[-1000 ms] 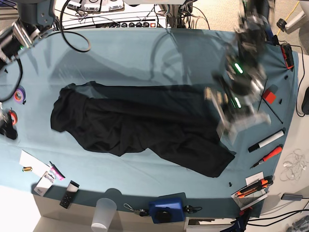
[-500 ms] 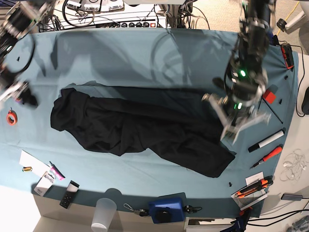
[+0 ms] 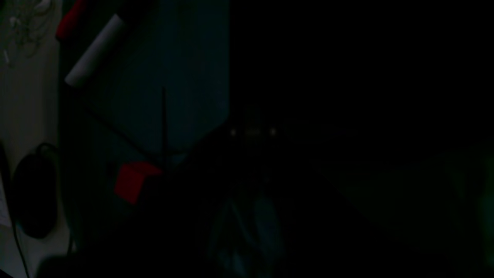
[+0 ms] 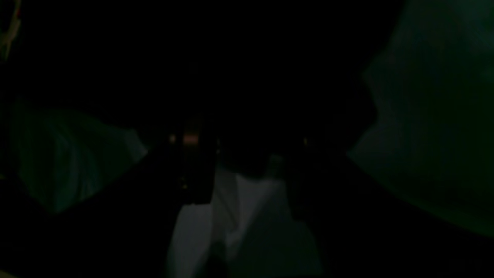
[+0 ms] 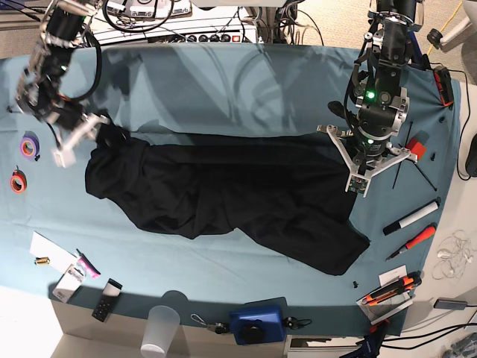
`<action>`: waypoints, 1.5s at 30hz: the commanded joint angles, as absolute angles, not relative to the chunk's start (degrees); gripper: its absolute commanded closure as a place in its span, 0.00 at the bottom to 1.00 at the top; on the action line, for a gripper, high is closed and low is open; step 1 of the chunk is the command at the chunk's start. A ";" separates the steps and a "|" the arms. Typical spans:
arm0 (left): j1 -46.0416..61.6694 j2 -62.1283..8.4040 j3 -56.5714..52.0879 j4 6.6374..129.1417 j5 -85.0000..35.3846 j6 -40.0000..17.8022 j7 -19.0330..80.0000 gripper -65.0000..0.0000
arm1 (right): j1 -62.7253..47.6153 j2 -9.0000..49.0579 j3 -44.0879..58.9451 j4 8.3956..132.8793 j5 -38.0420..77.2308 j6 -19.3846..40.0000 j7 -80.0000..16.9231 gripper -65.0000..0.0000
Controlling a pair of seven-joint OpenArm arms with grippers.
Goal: Layout the t-shirt on the table in an organized manner, then fold the t-shirt properly
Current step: 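Grasp the shirt's edge with both grippers and lift it off the table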
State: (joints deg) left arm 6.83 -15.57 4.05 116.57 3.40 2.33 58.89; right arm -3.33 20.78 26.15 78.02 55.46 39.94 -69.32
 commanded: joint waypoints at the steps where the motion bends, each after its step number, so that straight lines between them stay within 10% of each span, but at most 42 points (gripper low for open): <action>1: 6.20 -15.86 3.88 117.51 3.86 2.52 57.82 1.00 | -2.48 21.71 25.71 78.81 54.98 40.00 -69.19 0.57; 5: 6.17 -15.86 3.88 117.51 3.81 2.52 57.34 1.00 | -0.78 21.32 24.51 78.81 54.76 40.00 -68.55 0.58; 10: 6.17 -15.86 3.88 117.51 3.81 2.52 56.97 1.00 | 1.98 20.93 24.43 78.81 54.37 40.00 -69.17 1.00; 31: 6.17 -15.90 3.88 117.54 9.78 2.57 57.01 1.00 | 3.79 20.97 44.25 103.98 55.57 40.00 -68.71 1.00; 45: 5.74 -15.92 3.49 120.99 7.70 0.08 60.14 1.00 | -0.82 25.58 37.34 103.94 66.17 40.00 -80.00 1.00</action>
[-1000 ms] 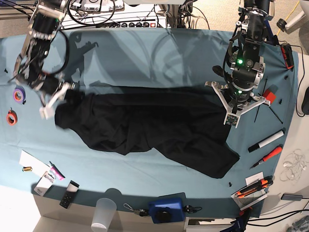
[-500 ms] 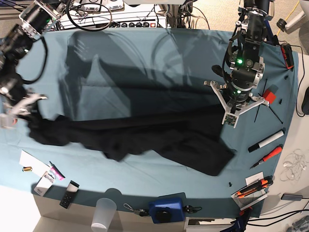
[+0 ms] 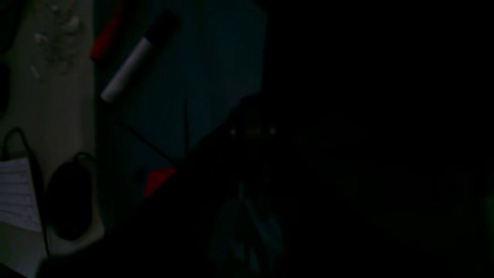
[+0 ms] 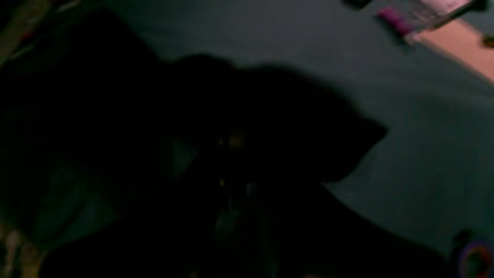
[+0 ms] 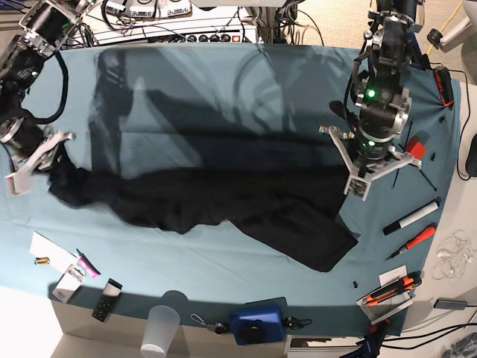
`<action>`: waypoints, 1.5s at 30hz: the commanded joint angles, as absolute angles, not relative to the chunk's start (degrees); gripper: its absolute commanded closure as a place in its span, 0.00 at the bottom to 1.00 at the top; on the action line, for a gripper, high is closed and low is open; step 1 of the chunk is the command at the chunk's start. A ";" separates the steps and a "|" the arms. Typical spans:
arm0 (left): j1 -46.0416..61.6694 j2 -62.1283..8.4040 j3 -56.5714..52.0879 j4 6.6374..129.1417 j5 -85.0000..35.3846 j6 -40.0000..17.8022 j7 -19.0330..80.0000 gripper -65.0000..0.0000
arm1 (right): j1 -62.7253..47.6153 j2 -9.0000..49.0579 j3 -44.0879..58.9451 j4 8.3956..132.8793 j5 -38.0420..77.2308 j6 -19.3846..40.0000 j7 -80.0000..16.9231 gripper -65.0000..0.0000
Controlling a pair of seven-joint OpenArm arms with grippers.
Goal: Layout the t-shirt on the table in an organized manner, then fold the t-shirt properly
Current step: 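Grasp the shirt's edge with both grippers and lift it off the table, then swing the lifted shirt with both grippers and lay it flat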
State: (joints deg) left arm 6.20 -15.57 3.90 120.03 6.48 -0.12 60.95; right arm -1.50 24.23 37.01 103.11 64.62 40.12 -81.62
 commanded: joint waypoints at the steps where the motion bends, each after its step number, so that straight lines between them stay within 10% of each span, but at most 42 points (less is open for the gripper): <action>1: 5.72 -15.94 3.16 120.99 8.40 -0.05 59.96 1.00 | -0.82 25.56 37.36 103.92 66.15 40.00 -80.00 1.00; 11: 5.69 -15.92 -3.42 120.99 9.89 -0.71 57.58 1.00 | 3.44 25.39 37.50 85.03 50.17 39.27 -67.09 1.00; 31: -0.10 -15.88 -3.53 122.72 -7.92 -6.09 48.58 1.00 | 11.33 25.58 37.50 86.65 79.96 40.00 -80.00 1.00; 45: -21.12 -15.88 -3.51 110.78 -9.74 -7.60 41.98 1.00 | 31.68 25.61 30.96 88.31 50.13 40.00 -67.26 1.00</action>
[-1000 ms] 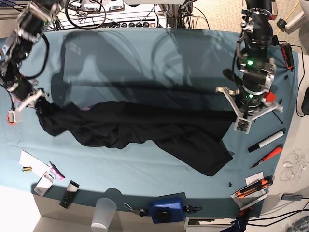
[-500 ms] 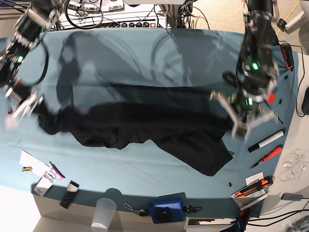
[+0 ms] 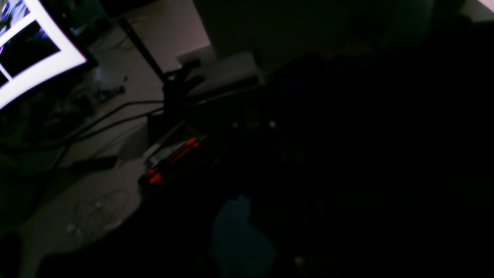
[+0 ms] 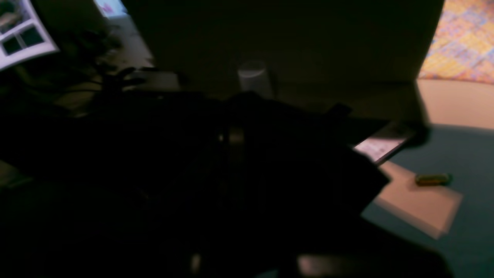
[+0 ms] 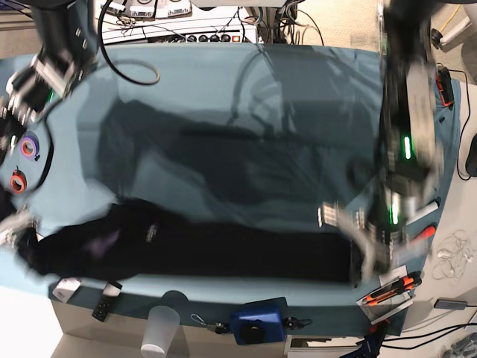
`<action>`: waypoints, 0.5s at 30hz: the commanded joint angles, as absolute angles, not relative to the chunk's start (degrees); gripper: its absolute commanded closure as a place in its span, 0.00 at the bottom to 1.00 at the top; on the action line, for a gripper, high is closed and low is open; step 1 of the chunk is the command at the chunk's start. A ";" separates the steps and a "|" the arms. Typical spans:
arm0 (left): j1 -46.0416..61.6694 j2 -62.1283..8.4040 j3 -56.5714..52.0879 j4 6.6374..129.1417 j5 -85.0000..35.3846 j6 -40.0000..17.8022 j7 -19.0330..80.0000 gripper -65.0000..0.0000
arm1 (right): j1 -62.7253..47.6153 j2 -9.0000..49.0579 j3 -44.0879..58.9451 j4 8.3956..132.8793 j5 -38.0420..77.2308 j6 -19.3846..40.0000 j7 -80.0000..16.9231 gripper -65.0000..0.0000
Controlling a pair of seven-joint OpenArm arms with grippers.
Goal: Layout the t-shirt on the table in an organized manner, then fold the t-shirt properly
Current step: 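Swing the lifted shirt with both grippers and lay it flat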
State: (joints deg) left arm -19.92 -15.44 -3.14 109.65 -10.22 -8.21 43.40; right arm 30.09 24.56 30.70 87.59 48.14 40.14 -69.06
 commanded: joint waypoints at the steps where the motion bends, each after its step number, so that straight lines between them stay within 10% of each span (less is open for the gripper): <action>1: -23.07 -15.88 -3.51 108.09 -10.13 -7.62 41.98 1.00 | 32.86 25.63 28.95 87.88 46.81 40.00 -65.98 1.00; 15: -43.07 -16.71 -3.55 93.32 -10.17 -7.60 43.57 1.00 | 55.35 27.51 18.96 68.45 40.69 37.85 -60.84 1.00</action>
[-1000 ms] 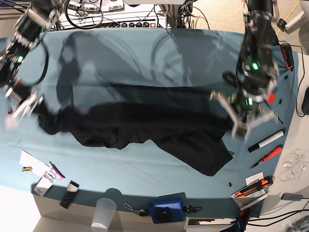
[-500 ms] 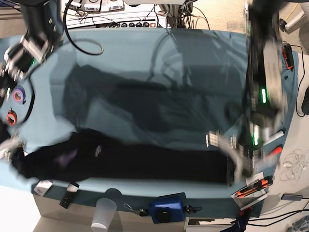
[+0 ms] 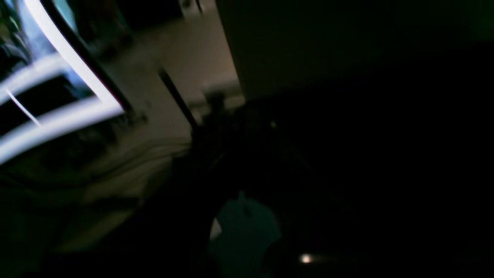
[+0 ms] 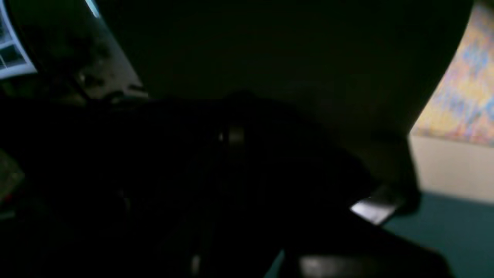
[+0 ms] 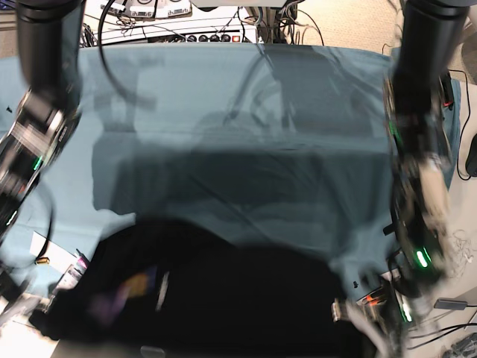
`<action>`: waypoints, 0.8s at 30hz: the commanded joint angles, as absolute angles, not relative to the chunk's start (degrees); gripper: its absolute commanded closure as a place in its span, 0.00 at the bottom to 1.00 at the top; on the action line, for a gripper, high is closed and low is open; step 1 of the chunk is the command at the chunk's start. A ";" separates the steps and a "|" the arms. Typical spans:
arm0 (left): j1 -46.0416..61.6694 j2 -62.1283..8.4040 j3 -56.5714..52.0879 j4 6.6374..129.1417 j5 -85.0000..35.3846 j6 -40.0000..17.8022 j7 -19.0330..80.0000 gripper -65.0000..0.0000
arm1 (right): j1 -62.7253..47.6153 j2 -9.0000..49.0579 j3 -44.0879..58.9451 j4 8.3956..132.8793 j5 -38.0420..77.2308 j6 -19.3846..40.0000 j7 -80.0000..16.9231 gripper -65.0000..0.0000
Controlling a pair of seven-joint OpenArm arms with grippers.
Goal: Layout the t-shirt on the table in an organized manner, then fold the t-shirt properly
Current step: 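Swing the lifted shirt with both grippers and lay it flat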
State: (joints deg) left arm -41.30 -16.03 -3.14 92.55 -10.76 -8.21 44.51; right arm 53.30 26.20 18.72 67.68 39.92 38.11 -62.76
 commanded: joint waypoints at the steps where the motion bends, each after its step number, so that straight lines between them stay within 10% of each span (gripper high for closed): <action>1: -43.77 -16.86 -3.55 93.32 -10.37 -7.57 44.93 1.00 | 56.29 27.81 18.96 68.51 40.93 37.85 -62.06 1.00; 8: -39.97 -16.84 -3.55 93.56 -15.35 -7.60 53.01 1.00 | 54.46 31.14 19.27 68.60 55.48 38.11 -77.32 1.00; 24: -14.92 -16.84 -3.57 106.21 -18.24 -7.62 63.81 1.00 | 25.54 31.27 25.98 68.66 67.55 38.35 -80.00 1.00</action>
